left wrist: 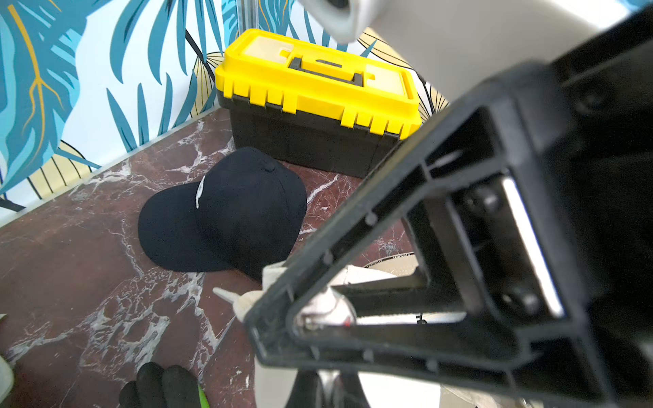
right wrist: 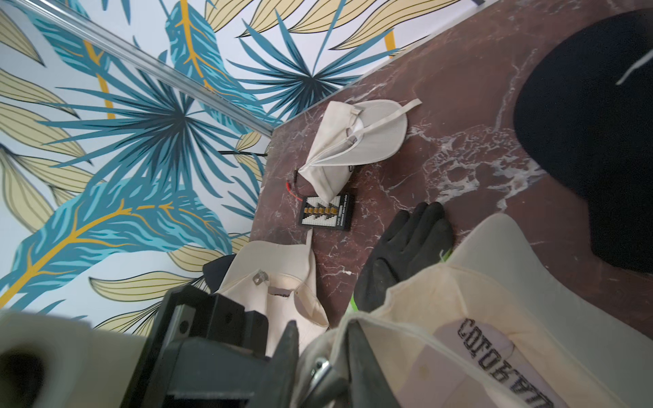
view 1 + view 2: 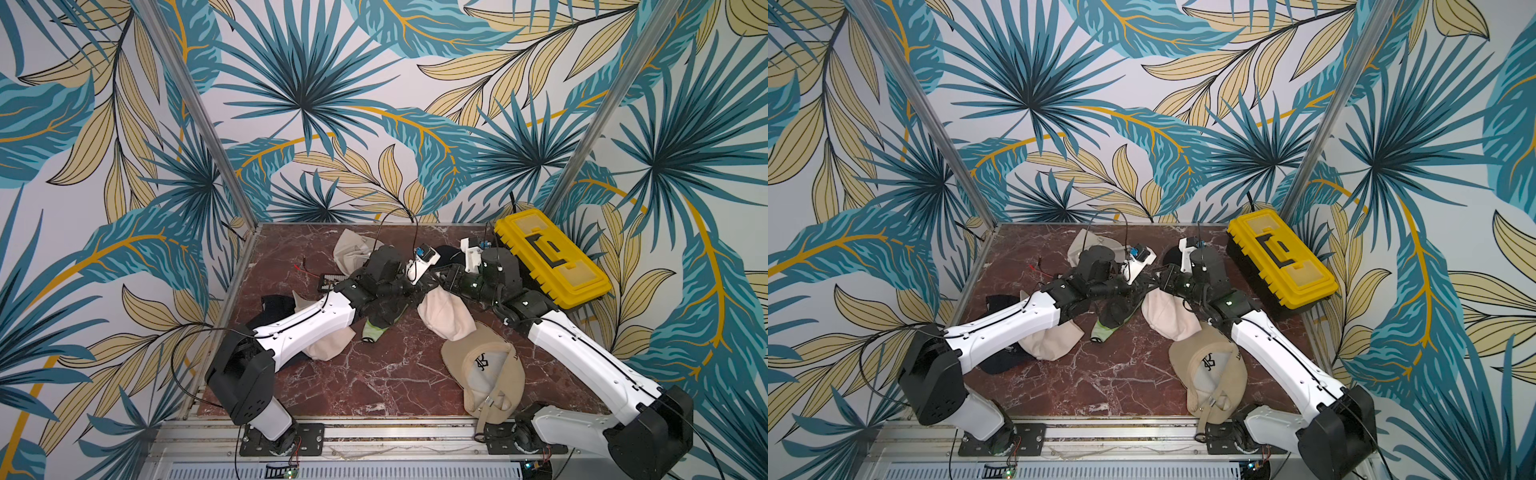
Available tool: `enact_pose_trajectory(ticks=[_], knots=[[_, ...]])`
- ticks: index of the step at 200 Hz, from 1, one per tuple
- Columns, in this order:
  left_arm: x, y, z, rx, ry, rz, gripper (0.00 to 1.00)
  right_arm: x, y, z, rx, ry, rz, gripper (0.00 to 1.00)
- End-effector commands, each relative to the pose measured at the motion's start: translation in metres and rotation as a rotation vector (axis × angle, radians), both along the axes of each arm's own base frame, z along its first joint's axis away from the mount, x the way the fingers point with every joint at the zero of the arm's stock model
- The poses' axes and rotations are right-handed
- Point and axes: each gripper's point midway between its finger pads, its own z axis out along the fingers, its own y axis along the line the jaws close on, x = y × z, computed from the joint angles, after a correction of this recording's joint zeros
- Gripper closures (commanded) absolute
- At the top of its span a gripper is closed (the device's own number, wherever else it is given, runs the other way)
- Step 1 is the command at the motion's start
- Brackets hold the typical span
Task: Open the adjustable buckle of the baseball cap
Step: Open the adjustable buckle on the baseball cap.
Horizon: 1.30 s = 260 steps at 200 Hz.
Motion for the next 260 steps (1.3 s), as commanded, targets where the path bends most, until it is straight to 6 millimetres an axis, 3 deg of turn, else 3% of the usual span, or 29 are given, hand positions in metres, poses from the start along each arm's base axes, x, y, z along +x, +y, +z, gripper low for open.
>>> enact_pose_trajectory(ticks=[1, 82, 159, 199, 250, 260], knots=[[0.042, 0.045, -0.004, 0.001, 0.07, 0.22, 1.0, -0.002, 0.0, 0.011, 0.065, -0.057, 0.088, 0.85], [0.068, 0.086, -0.038, 0.007, 0.197, 0.391, 1.0, -0.004, 0.001, 0.01, 0.075, -0.078, 0.247, 0.81], [0.072, 0.109, -0.04, 0.038, 0.156, 0.457, 1.0, -0.016, -0.009, 0.006, 0.03, -0.089, 0.314, 0.74], [0.072, 0.112, -0.039, 0.034, 0.157, 0.456, 1.0, -0.02, -0.012, 0.005, 0.025, -0.088, 0.32, 0.68], [0.06, 0.097, -0.022, -0.004, 0.142, 0.336, 1.0, -0.022, -0.011, 0.007, 0.055, -0.079, 0.323, 0.75], [0.055, 0.093, -0.018, -0.012, 0.136, 0.301, 1.0, -0.02, -0.011, 0.008, 0.068, -0.073, 0.307, 0.68]])
